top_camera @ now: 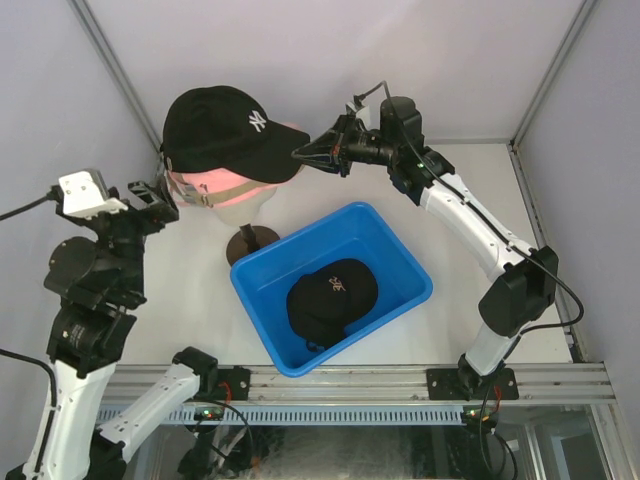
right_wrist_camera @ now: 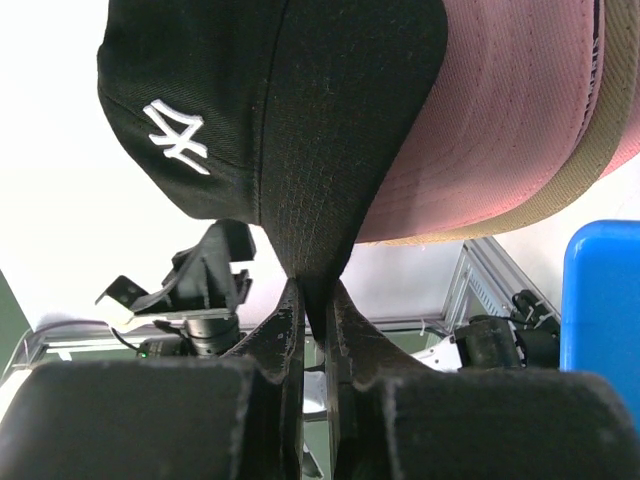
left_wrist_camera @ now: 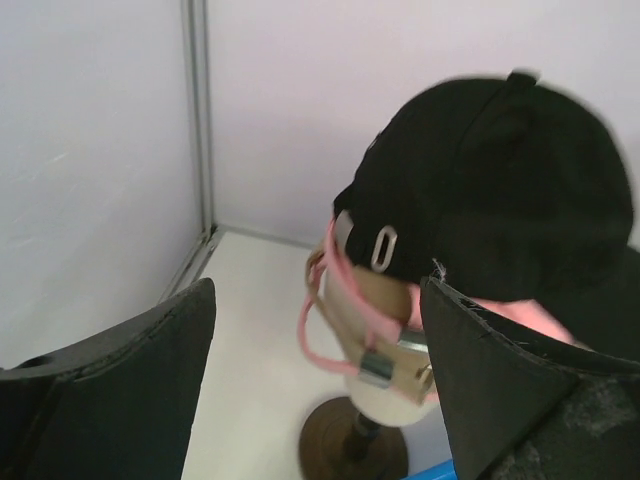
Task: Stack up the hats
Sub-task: Stack the hat on the hat.
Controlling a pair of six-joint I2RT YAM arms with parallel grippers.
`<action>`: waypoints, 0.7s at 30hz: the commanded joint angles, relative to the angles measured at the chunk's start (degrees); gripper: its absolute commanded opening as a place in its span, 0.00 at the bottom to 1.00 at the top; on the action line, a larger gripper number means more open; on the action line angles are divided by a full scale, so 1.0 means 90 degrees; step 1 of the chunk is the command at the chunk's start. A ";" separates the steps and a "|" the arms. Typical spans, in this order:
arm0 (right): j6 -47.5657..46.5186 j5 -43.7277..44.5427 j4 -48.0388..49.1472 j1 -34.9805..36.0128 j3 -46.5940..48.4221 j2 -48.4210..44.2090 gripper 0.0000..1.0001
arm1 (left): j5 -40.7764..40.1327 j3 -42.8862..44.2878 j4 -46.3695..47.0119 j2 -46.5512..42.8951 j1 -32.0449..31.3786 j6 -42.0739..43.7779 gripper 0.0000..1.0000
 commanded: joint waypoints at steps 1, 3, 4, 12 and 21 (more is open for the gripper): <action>-0.0088 0.0011 -0.0526 -0.0057 -0.0073 -0.0177 0.00 | 0.0551 0.0767 0.0011 0.0462 0.0038 -0.0257 0.87; -0.0088 -0.0040 -0.0508 -0.0059 -0.0062 -0.0165 0.00 | 0.0520 0.0856 -0.0010 0.0591 0.0038 -0.0262 0.91; -0.0088 -0.0060 -0.0501 -0.0059 -0.0061 -0.0166 0.00 | 0.0503 0.0892 -0.0011 0.0640 0.0038 -0.0266 0.93; -0.0088 -0.0186 -0.0378 -0.0063 -0.0013 -0.0128 0.00 | 0.0855 0.1552 -0.0412 0.1278 0.0193 -0.0357 1.00; -0.0088 -0.0277 -0.0363 -0.0069 0.0032 -0.0148 0.00 | 0.1848 0.1972 -0.0743 0.1729 0.1151 -0.0822 1.00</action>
